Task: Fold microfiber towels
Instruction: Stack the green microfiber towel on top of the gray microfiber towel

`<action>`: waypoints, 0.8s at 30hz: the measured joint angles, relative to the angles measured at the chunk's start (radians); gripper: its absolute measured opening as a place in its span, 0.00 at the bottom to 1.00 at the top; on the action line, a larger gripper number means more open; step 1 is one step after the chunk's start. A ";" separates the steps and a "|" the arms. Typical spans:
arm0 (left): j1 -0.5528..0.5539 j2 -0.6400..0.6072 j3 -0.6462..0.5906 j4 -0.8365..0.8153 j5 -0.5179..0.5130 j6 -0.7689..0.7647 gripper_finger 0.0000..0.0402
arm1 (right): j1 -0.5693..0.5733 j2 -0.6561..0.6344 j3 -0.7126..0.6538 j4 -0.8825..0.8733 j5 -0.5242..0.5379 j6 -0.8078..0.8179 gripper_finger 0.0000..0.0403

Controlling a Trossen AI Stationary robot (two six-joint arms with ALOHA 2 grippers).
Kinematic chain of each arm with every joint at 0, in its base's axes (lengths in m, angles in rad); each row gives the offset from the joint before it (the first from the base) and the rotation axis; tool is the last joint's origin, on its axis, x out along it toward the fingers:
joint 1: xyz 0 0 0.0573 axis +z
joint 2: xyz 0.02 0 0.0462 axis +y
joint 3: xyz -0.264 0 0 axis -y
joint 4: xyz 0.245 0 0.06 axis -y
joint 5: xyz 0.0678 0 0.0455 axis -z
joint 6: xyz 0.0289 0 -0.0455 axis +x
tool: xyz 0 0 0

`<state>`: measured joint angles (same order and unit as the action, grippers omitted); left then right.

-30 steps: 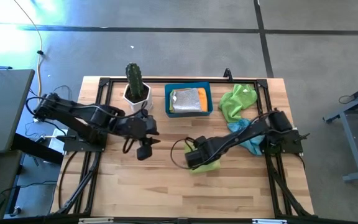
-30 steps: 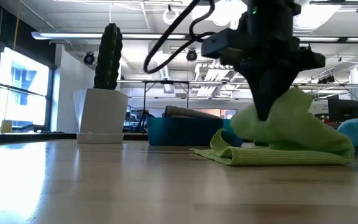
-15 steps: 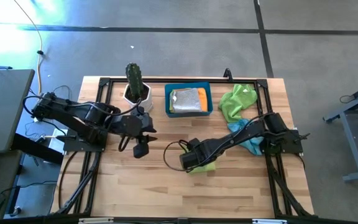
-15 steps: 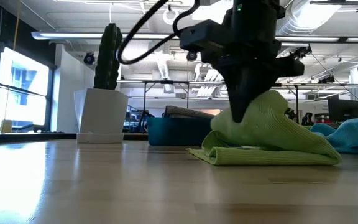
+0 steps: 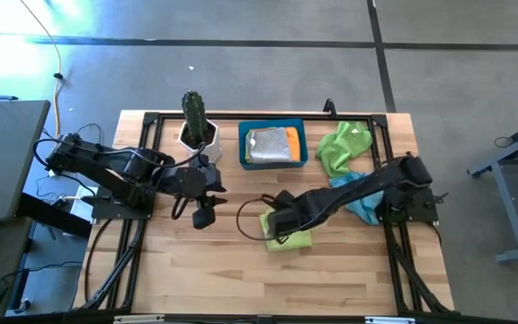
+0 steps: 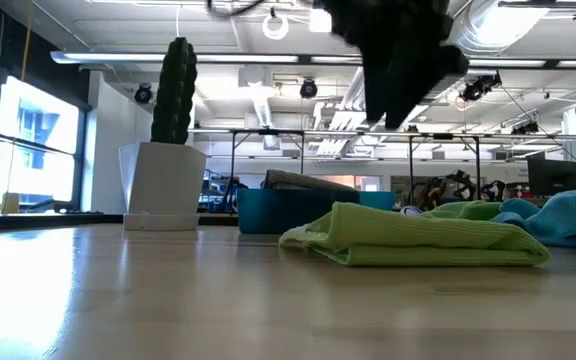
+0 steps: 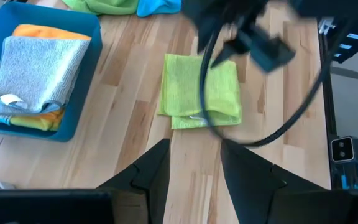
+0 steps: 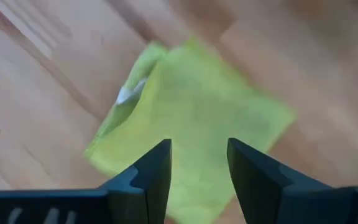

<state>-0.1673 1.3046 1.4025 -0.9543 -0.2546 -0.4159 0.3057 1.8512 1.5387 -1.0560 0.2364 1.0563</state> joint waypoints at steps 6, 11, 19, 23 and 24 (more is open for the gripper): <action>-0.002 0.005 0.000 0.001 0.000 0.000 0.33 | 0.029 -0.127 0.000 -0.111 0.200 -0.044 0.36; -0.016 0.050 0.000 0.009 -0.001 0.000 0.33 | 0.038 -0.183 0.000 -0.290 0.254 0.000 0.36; -0.038 0.173 0.000 0.027 -0.032 0.000 0.33 | 0.072 -0.267 -0.090 -0.388 0.329 0.065 0.36; -0.036 0.216 0.000 0.054 0.002 0.000 0.33 | 0.071 -0.387 -0.301 -0.205 0.272 0.101 0.36; -0.036 0.226 0.000 0.077 0.006 0.000 0.33 | 0.070 -0.423 -0.359 -0.125 0.257 0.116 0.36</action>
<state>-0.2031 1.5308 1.4021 -0.8771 -0.2485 -0.4158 0.3756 1.4283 1.1800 -1.1814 0.4936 1.1722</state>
